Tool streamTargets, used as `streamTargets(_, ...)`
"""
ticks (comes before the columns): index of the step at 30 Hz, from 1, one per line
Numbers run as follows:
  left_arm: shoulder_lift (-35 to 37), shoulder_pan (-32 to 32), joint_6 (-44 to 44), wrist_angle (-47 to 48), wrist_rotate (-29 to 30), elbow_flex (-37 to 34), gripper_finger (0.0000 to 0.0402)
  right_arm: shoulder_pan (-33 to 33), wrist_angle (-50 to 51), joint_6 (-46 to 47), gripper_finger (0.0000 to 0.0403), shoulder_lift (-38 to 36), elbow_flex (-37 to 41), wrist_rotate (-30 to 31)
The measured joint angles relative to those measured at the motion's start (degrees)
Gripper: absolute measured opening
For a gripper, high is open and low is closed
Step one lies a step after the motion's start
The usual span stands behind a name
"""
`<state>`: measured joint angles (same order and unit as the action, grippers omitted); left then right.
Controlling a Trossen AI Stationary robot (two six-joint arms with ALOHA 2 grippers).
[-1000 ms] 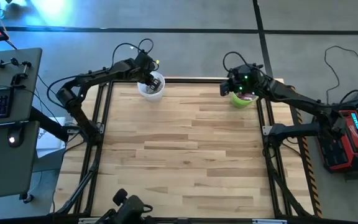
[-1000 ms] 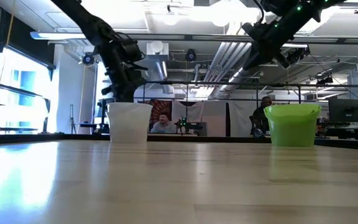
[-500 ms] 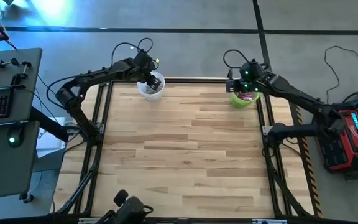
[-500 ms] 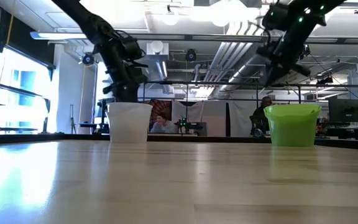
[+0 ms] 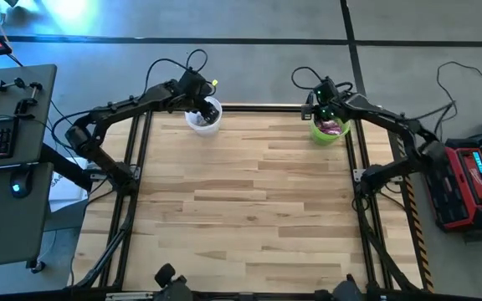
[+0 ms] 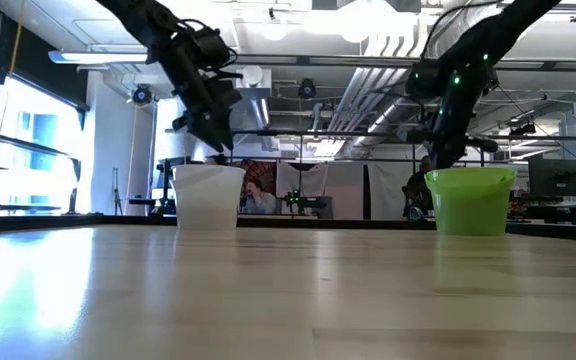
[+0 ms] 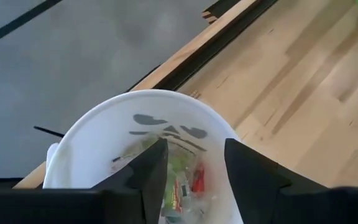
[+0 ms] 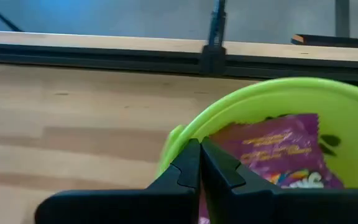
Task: Sort candy by brand, put in halloween buckets
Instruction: Return to Home Position
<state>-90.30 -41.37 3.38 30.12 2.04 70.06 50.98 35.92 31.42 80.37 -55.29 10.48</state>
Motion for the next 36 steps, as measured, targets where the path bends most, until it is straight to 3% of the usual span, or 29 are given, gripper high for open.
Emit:
streamTargets(6,1.22,0.31,3.48,-0.14,0.20,0.00,0.0125,2.12,-3.83,-2.18,0.0000,3.46,0.00,-2.45)
streamTargets(18,1.44,1.10,3.90,-0.27,2.56,0.00,0.0087,3.56,-9.80,-8.13,0.0000,3.64,0.02,-3.62)
streamTargets(25,1.44,1.41,4.50,-2.05,3.41,0.00,0.0076,5.96,-14.00,-14.80,0.0000,3.61,0.02,-9.44)
streamTargets(36,2.19,7.10,4.50,-11.17,3.37,0.02,0.0047,2.97,-14.03,-26.66,0.0000,-3.68,0.07,-14.85)
